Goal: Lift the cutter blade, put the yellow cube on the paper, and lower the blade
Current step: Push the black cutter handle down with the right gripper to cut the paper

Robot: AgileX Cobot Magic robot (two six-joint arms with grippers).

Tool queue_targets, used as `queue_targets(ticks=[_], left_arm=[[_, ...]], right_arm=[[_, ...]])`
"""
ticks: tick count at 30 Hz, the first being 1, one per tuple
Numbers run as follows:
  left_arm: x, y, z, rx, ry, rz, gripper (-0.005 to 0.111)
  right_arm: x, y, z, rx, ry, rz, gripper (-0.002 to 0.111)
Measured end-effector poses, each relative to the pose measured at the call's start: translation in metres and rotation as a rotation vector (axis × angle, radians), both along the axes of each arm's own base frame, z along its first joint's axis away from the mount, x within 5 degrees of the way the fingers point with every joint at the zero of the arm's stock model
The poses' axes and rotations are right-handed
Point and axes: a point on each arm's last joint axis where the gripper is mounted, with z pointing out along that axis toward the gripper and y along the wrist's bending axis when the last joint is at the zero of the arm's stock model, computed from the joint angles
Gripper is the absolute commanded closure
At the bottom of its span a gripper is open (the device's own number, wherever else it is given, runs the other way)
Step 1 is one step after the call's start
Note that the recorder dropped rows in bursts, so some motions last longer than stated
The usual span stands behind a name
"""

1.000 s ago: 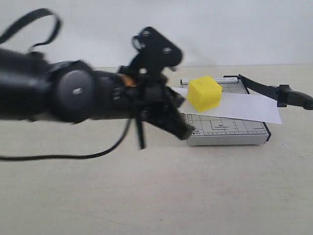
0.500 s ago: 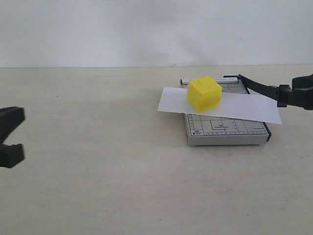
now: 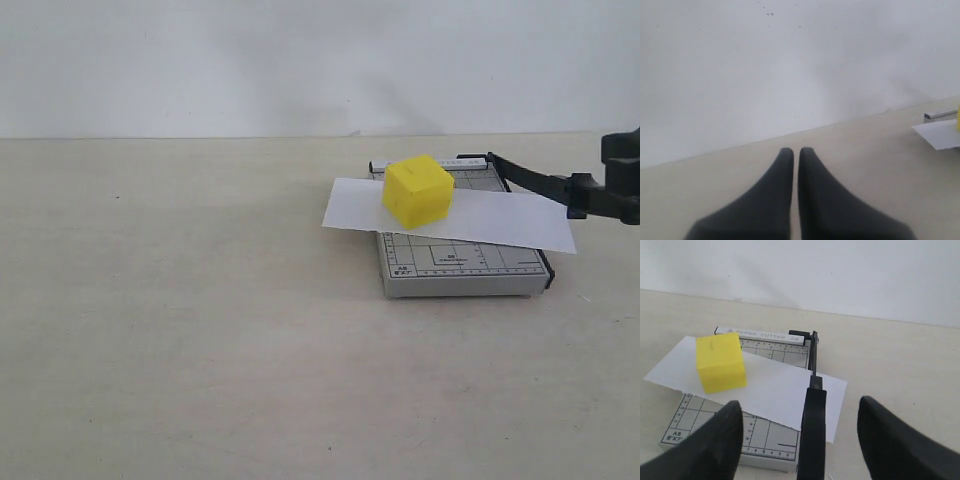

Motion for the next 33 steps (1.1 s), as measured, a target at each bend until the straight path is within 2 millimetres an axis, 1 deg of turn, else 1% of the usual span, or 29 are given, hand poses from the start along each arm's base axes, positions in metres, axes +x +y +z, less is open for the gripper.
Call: queue_targets(ticks=[3, 10, 12, 13, 15, 18, 19, 33], left_arm=[[-0.001, 0.000, -0.002, 0.036, 0.015, 0.000, 0.102], [-0.001, 0.002, -0.004, -0.001, 0.042, 0.012, 0.102], [-0.001, 0.002, -0.005, -0.006, 0.043, 0.013, 0.102], [-0.001, 0.002, -0.005, -0.004, 0.043, 0.013, 0.102], [-0.001, 0.002, -0.005, -0.006, 0.044, 0.013, 0.102], [-0.001, 0.002, -0.005, -0.006, 0.044, 0.013, 0.102], [-0.001, 0.002, -0.005, -0.006, 0.044, 0.013, 0.102], [-0.001, 0.002, -0.005, -0.006, 0.044, 0.013, 0.102]], right_arm=[[0.005, 0.001, -0.009, -0.004, 0.051, 0.011, 0.045], [0.019, 0.003, -0.031, -0.012, 0.153, 0.009, 0.045], [0.023, 0.003, -0.037, -0.014, 0.174, 0.006, 0.049], [0.024, 0.003, -0.038, -0.014, 0.181, 0.003, 0.054], [0.026, 0.002, -0.042, -0.003, 0.193, -0.010, 0.068], [0.028, 0.002, -0.043, 0.006, 0.196, -0.020, 0.101], [0.028, 0.001, -0.043, 0.009, 0.190, -0.028, 0.109], [0.029, 0.001, -0.046, 0.035, 0.219, -0.035, 0.108]])
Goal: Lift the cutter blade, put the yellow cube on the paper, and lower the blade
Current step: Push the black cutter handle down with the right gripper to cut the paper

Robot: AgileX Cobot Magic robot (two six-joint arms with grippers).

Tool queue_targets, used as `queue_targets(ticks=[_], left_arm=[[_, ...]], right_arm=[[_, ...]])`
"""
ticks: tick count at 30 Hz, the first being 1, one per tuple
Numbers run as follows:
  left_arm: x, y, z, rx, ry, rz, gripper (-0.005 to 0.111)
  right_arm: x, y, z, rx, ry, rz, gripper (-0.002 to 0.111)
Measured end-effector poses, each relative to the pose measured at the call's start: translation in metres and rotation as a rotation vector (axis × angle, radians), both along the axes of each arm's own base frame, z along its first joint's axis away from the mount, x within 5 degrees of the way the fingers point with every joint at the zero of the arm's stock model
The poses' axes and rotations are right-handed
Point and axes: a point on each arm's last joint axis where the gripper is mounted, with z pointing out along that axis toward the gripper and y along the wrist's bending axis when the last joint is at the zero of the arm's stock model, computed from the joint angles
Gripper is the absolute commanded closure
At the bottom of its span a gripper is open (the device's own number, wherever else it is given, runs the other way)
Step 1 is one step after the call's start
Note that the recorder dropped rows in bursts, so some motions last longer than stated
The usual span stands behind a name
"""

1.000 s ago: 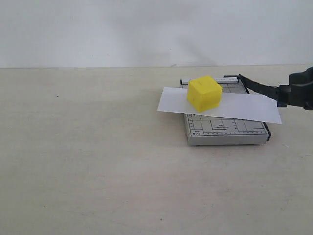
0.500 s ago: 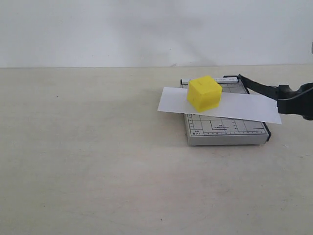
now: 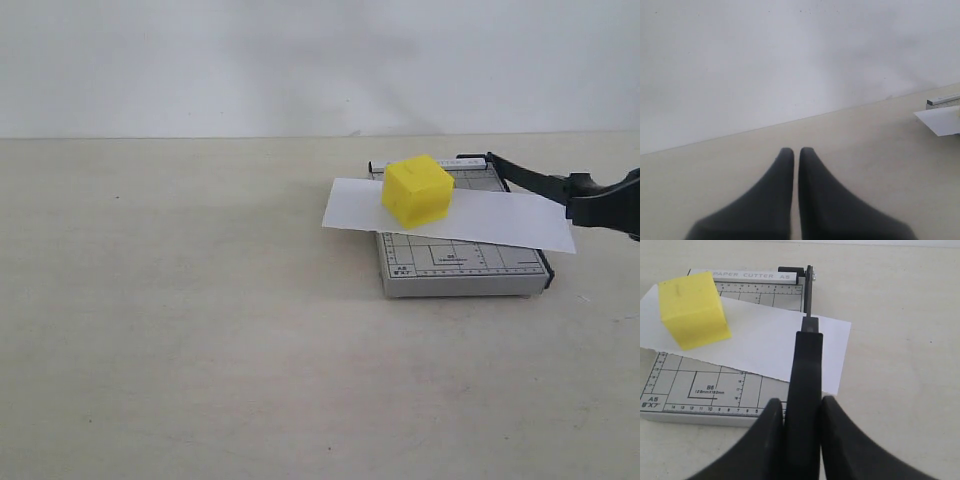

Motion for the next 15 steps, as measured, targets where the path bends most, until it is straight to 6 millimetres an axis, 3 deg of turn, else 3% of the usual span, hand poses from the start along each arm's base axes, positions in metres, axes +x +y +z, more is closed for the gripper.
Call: queue_targets(ticks=[6, 9, 15], left_arm=[[0.000, 0.000, 0.000, 0.000, 0.000, 0.000, 0.102], [0.000, 0.000, 0.000, 0.000, 0.000, 0.000, 0.102], [0.000, 0.000, 0.000, 0.000, 0.000, 0.000, 0.102]], right_arm=[[0.006, 0.002, -0.019, 0.010, 0.106, 0.013, 0.108], [0.013, 0.002, -0.052, 0.018, 0.255, 0.006, 0.108], [0.021, 0.002, -0.091, -0.013, 0.397, 0.010, 0.108]])
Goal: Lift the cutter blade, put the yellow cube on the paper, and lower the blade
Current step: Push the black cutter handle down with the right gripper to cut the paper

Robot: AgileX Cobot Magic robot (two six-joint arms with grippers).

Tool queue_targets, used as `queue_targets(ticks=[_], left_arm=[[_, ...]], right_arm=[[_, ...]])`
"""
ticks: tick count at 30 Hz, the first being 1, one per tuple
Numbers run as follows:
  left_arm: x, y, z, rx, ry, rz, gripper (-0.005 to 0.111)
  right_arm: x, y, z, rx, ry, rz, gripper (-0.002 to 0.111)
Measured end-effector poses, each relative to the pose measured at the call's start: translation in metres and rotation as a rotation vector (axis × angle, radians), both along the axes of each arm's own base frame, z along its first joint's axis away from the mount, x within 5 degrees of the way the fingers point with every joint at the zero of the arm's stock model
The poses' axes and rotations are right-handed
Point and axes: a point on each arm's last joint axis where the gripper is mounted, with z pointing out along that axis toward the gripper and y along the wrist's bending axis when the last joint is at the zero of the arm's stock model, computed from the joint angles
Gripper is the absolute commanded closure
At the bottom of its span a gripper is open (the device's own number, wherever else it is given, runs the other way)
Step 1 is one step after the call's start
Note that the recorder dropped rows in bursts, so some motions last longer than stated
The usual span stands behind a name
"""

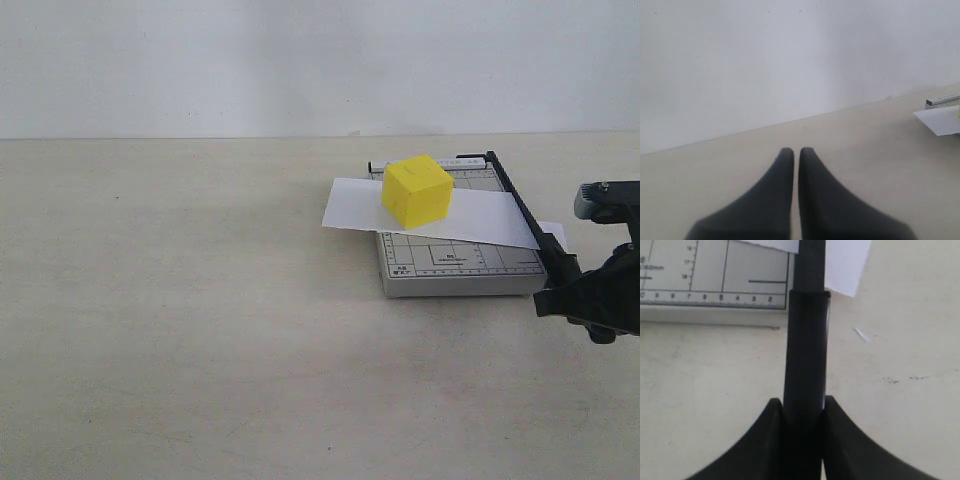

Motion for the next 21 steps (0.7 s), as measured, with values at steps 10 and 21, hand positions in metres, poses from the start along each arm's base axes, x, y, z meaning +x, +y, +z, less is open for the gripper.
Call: queue_targets(ticks=[10, 21], left_arm=[[0.0000, 0.0000, 0.0000, 0.000, 0.000, 0.000, 0.102], [0.0000, 0.0000, 0.0000, 0.000, 0.000, 0.000, 0.102]], right_arm=[[0.0015, 0.0000, -0.0018, 0.001, 0.006, -0.004, 0.104], [-0.0023, 0.0064, -0.0111, 0.017, 0.076, 0.029, 0.046]])
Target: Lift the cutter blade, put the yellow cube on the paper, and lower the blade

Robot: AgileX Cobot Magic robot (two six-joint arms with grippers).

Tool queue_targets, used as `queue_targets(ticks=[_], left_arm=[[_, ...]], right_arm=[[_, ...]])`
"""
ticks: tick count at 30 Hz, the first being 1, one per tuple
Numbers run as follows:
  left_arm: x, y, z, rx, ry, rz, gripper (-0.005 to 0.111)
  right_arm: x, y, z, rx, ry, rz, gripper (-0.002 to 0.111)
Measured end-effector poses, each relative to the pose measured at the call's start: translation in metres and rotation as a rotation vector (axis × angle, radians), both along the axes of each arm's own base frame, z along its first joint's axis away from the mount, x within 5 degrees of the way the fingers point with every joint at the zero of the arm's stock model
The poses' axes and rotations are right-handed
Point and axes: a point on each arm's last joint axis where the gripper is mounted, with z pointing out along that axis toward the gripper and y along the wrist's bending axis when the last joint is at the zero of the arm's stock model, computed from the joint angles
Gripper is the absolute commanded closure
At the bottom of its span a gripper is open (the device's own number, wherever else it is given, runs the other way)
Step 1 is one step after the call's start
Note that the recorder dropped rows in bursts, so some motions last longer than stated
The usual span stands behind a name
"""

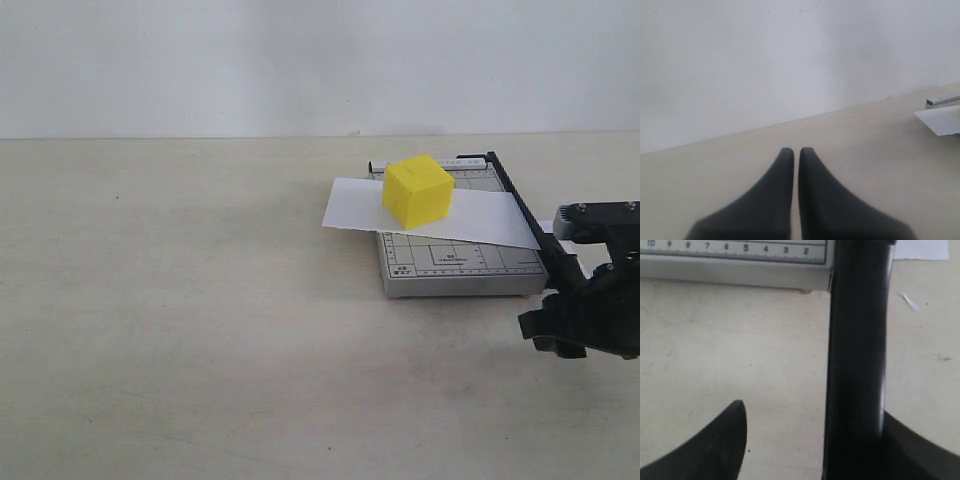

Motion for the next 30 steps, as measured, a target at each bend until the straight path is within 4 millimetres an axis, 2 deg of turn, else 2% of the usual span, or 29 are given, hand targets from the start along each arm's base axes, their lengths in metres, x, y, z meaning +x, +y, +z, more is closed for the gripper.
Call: queue_targets(ticks=[5, 8, 11, 17, 19, 20, 22, 26, 27, 30], left_arm=[[0.000, 0.000, 0.000, 0.000, 0.000, 0.000, 0.102], [0.000, 0.000, 0.000, 0.000, 0.000, 0.000, 0.102], [0.000, 0.000, 0.000, 0.000, 0.000, 0.000, 0.102], [0.000, 0.000, 0.000, 0.000, 0.000, 0.000, 0.102], [0.000, 0.000, 0.000, 0.000, 0.000, 0.000, 0.102], [0.000, 0.000, 0.000, 0.000, 0.000, 0.000, 0.102], [0.000, 0.000, 0.000, 0.000, 0.000, 0.000, 0.102], [0.000, 0.000, 0.000, 0.000, 0.000, 0.000, 0.102], [0.000, 0.000, 0.000, 0.000, 0.000, 0.000, 0.102], [0.000, 0.000, 0.000, 0.000, 0.000, 0.000, 0.102]], right_arm=[[-0.001, 0.000, 0.000, 0.004, 0.008, 0.003, 0.046], [-0.002, 0.001, 0.007, 0.009, -0.012, 0.006, 0.046], [-0.006, 0.001, 0.025, 0.014, -0.080, 0.011, 0.046], [-0.022, 0.001, 0.079, 0.060, -0.275, 0.008, 0.047], [-0.033, 0.002, 0.098, 0.091, -0.336, 0.000, 0.056], [-0.039, 0.002, 0.107, 0.107, -0.366, -0.004, 0.067], [-0.053, 0.003, 0.125, 0.153, -0.416, -0.018, 0.104], [-0.084, 0.001, 0.161, 0.192, -0.592, -0.009, 0.109], [-0.098, -0.001, 0.175, 0.174, -0.696, 0.009, 0.109], [-0.136, -0.010, 0.201, 0.108, -0.987, 0.007, 0.109]])
